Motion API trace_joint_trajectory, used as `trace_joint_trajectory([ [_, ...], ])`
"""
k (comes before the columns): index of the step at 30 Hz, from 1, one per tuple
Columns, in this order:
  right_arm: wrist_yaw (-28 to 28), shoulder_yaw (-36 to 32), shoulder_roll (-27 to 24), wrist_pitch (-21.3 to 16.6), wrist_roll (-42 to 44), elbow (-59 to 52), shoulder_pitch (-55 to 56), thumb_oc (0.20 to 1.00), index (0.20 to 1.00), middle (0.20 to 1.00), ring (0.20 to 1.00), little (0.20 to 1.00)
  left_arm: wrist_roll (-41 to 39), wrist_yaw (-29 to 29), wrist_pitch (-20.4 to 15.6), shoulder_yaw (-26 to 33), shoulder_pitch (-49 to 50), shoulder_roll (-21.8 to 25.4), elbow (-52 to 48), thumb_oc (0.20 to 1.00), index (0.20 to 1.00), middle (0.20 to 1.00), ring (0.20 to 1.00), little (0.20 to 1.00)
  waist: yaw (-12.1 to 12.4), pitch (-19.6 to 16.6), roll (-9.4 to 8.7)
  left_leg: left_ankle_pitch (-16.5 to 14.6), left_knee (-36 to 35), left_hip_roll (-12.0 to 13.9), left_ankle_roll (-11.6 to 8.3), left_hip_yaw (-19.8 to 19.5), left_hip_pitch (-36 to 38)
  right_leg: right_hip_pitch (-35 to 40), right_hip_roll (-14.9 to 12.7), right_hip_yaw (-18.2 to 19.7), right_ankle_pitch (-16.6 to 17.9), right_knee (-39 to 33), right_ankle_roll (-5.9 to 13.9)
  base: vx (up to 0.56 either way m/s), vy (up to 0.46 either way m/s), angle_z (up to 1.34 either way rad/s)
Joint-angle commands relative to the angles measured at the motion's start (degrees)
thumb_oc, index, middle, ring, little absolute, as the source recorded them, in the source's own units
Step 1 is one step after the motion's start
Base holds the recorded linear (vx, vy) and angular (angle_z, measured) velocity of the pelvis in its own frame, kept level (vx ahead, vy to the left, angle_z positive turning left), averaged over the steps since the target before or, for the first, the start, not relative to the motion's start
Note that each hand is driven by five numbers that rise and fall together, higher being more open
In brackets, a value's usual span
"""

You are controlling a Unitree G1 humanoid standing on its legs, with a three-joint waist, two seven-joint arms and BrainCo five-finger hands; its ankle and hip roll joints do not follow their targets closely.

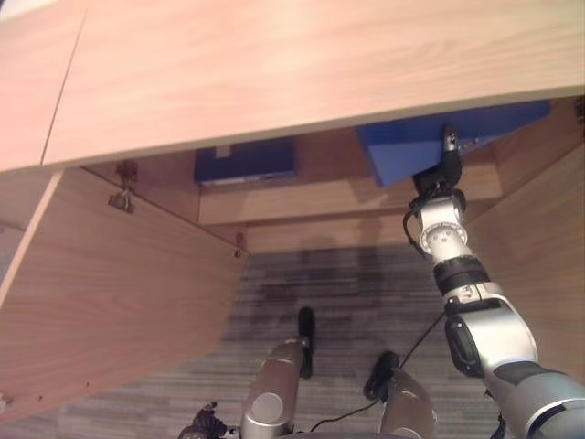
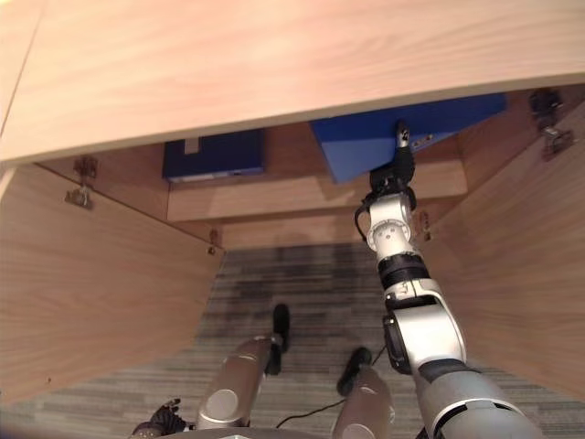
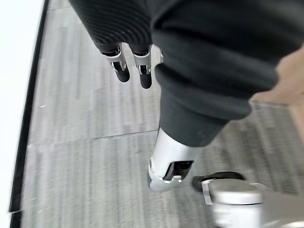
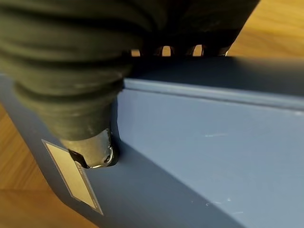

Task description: Put the empty folder in the office cabinet

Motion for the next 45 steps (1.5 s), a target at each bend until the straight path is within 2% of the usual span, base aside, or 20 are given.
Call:
trace_joint_trajectory([
  [1, 1.07, -0.64, -3.85, -2.33, 1.9, -2.07, -4.42, 0.2, 0.2, 0.2, 0.2, 0.2, -1.03, -2.07, 0.55, -4.72, 7.49, 2.57, -6.01, 1.0, 1.0, 1.0, 1.0, 1.0, 2.02, -1.14, 0.25, -10.86, 15.42, -1.54, 3.94, -0.06, -7.72, -4.26, -0.16, 3.91, -2.5, 4.25, -3.8, -0.03, 0.041, 0.03],
  [6, 0.35, -2.98, -5.84, -3.71, 4.67, 1.41, -8.27, 0.2, 0.2, 0.2, 0.2, 0.2, -1.14, -3.35, 0.94, -7.4, 11.09, 5.26, -12.0, 1.0, 1.0, 1.0, 1.0, 1.0, 2.69, -1.79, 0.57, -13.43, 22.51, -1.88, 4.51, -0.74, -14.15, -9.62, -1.4, 5.07, -6.18, 10.72, -5.68, -0.04, -0.006, 0.07],
  [9, -1.22, -3.59, -9.78, -4.71, 7.18, 7.18, -14.57, 0.2, 0.2, 0.2, 0.2, 0.2, -0.53, -4.22, 1.21, -8.86, 14.28, 8.4, -17.52, 1.0, 1.0, 1.0, 1.0, 1.0, 3.7, -2.73, 0.43, -14.3, 25.72, -2.43, 4.78, -1.41, -18.41, -13.41, -2.19, 5.64, -7.96, 14.51, -6.65, -0.05, -0.038, 0.13],
  [11, -1.5, -3.15, -10.73, -4.53, 7.67, 8.81, -15.99, 0.2, 0.2, 0.2, 0.2, 0.2, -0.44, -4.56, 1.38, -9.12, 14.82, 9.26, -19.35, 1.0, 1.0, 1.0, 1.0, 1.0, 3.94, -3.0, 0.36, -14.48, 26.03, -2.78, 4.92, -1.59, -19.42, -14.66, -2.35, 5.91, -8.32, 15.32, -6.81, -0.03, 0.007, 0.13],
  [14, -3.07, -1.45, -15.72, -4.38, 8.59, 14.72, -22.06, 0.2, 0.2, 0.2, 0.2, 0.2, -0.49, -5.48, 2.13, -9.47, 17.75, 12.8, -26.3, 1.0, 1.0, 1.0, 1.0, 1.0, 5.25, -3.77, 0.18, -15.27, 27.78, -3.46, 5.53, -2.17, -22.89, -18.16, -2.86, 6.84, -9.2, 17.68, -6.95, -0.05, 0.001, 0.04],
  [21, -4.34, 0.31, -22.12, -3.14, 8.35, 19.45, -26.16, 0.2, 0.2, 0.2, 0.2, 0.2, 0.11, -6.86, 3.41, -8.59, 20.8, 17.38, -36.48, 1.0, 1.0, 1.0, 1.0, 1.0, 7.35, -4.49, 1.06, -16.04, 31.54, -4.47, 6.11, -3.97, -28.12, -22.11, -4.13, 6.1, -11.16, 21.77, -7.28, 0.0, -0.039, 0.17],
  [27, -4.54, 0.78, -25.33, -1.69, 8.53, 22.54, -26.52, 0.2, 0.2, 0.2, 0.2, 0.2, 0.67, -8.14, 4.23, -6.83, 22.55, 20.42, -42.6, 1.0, 1.0, 1.0, 1.0, 1.0, 9.09, -5.54, 1.09, -15.77, 31.03, -5.66, 6.19, -4.73, -29.58, -22.99, -4.91, 4.66, -11.67, 22.15, -7.12, 0.02, -0.018, 0.24],
  [38, -5.75, 3.63, -29.61, 1.03, 5.76, 26.93, -28.97, 0.2, 0.2, 0.2, 0.2, 0.2, 0.4, -8.42, 4.6, -4.16, 22.86, 22.71, -44.02, 1.0, 1.0, 1.0, 1.0, 1.0, 10.57, -5.46, -0.13, -12.46, 25.39, -6.96, 4.92, -6.18, -30.28, -22.69, -5.39, 1.58, -9.69, 18.38, -5.71, -0.01, -0.028, 0.13],
  [44, -5.36, 3.78, -29.76, 0.96, 6.89, 26.85, -29.38, 0.2, 0.2, 0.2, 0.2, 0.2, 0.48, -8.11, 4.7, -2.75, 23.49, 22.71, -43.52, 1.0, 1.0, 1.0, 1.0, 1.0, 11.57, -5.35, 0.18, -12.8, 26.24, -6.92, 4.83, -6.04, -31.56, -24.3, -6.43, 1.97, -9.85, 19.81, -5.42, 0.0, -0.014, 0.06],
  [45, -5.3, 2.41, -26.47, 0.22, 6.99, 26.39, -28.89, 0.2, 0.2, 0.2, 0.2, 0.2, 2.6, -6.04, 5.24, -4.1, 20.22, 19.35, -28.66, 1.0, 1.0, 1.0, 1.0, 1.0, 11.04, -5.52, -0.37, -13.21, 26.99, -6.63, 4.72, -5.98, -31.59, -24.53, -6.27, 2.36, -10.1, 20.41, -5.36, 0.02, 0.002, 0.06],
])
